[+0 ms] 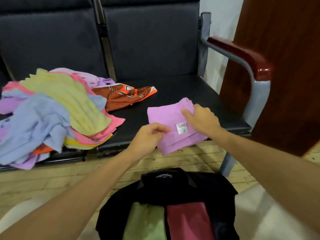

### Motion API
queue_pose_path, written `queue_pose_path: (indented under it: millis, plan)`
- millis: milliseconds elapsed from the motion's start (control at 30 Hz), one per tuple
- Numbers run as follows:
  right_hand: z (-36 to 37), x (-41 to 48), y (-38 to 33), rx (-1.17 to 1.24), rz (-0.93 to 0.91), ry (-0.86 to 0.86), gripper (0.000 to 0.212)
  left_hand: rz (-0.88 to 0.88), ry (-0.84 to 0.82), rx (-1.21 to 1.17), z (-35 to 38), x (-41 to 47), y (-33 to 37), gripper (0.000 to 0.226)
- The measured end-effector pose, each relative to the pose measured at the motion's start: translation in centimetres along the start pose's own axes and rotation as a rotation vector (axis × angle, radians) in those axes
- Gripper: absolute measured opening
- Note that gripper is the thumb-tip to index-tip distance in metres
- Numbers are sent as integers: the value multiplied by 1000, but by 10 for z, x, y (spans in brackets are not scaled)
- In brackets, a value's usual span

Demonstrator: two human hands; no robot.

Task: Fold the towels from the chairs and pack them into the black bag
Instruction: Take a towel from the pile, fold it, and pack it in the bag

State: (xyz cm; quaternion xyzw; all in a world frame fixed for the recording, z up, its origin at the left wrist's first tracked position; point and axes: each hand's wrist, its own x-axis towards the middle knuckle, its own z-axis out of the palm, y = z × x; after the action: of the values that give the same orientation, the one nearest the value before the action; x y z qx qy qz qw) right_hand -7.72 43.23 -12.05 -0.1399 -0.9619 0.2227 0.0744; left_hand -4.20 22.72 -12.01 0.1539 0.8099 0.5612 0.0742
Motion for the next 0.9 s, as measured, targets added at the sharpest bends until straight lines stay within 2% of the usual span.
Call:
queue_pose_path:
  millis: [67, 133, 333, 467, 567, 633, 700, 800, 900]
  plan:
    - [0, -2, -2, -14, -57, 36, 38, -13, -4, -35, -3, -1, 1, 32]
    - [-3, -6, -7, 57, -103, 27, 32, -44, 54, -81, -9, -1, 2, 31]
    - [-33, -31, -42, 298, -245, 84, 35, -147, 246, -255, -21, -7, 10, 25]
    - [-49, -69, -55, 653, -328, -35, 37, -284, 355, -379, -18, -19, 10, 7]
    - [-47, -91, -53, 945, -246, -135, 25, -486, 248, -624, -8, -34, 2, 34]
    - [-48, -98, -50, 1075, -159, -164, 20, -578, 15, -843, -4, -44, -1, 54]
    - [-48, -101, -46, 1122, -90, -174, 20, -576, -141, -1027, 3, -54, -3, 56]
    - [-46, -104, -31, 1085, -15, -200, 24, -532, -153, -1015, 11, -62, -8, 43]
    - [-33, -116, -1, 965, 60, -270, 24, -548, -119, -849, 14, -67, -17, 39]
